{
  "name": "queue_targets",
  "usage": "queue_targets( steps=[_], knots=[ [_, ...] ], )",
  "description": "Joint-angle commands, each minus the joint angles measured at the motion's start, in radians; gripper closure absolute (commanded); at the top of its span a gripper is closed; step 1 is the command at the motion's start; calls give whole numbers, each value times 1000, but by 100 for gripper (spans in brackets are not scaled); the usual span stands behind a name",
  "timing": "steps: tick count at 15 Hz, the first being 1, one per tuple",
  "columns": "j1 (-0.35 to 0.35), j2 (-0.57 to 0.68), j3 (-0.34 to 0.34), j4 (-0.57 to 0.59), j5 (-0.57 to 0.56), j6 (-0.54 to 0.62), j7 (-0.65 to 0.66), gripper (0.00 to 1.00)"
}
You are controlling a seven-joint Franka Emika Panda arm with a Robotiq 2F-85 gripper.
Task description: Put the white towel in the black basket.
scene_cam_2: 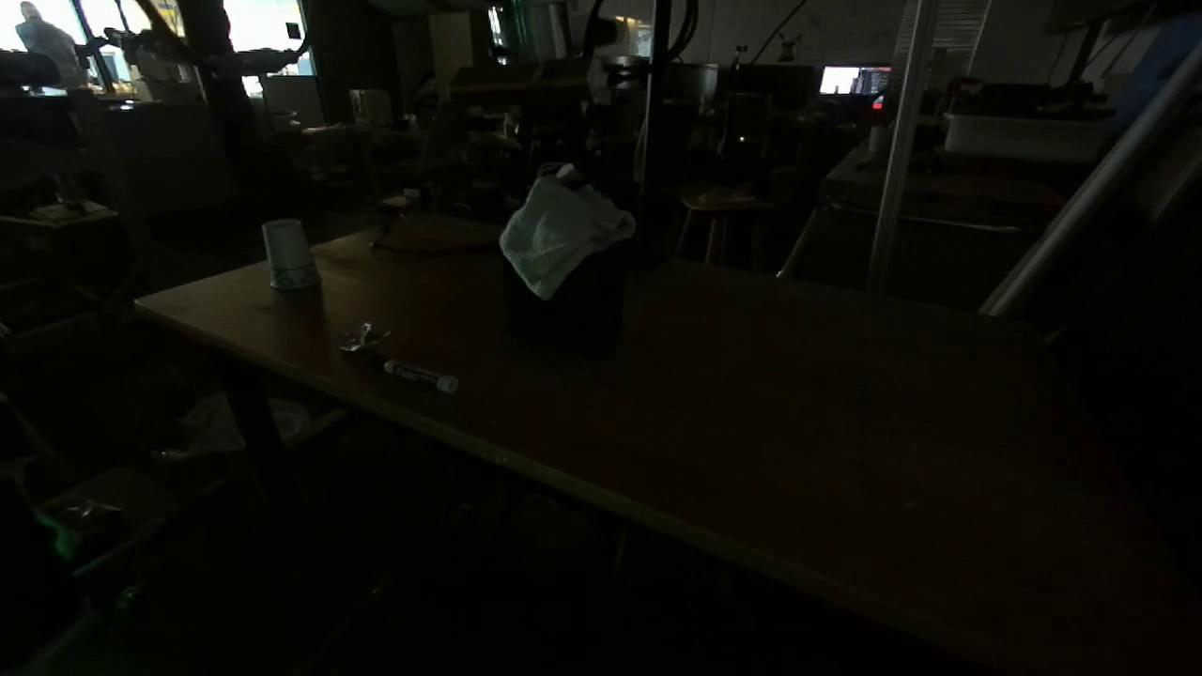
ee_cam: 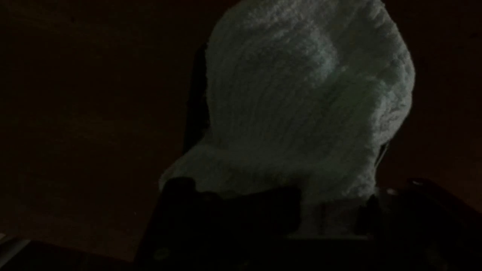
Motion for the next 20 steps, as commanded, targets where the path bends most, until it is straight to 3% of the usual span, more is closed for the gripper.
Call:
queue_targets(
  steps=[1, 7, 17, 20],
  knots=[
    [1, 41, -4, 11, -41, -3, 13, 100],
    [0, 109, 1, 40, -13, -64, 8, 100],
    [-8, 188, 25, 102, 181, -156, -101, 100],
    [-7, 188, 23, 104, 187, -156, -102, 100]
  ],
)
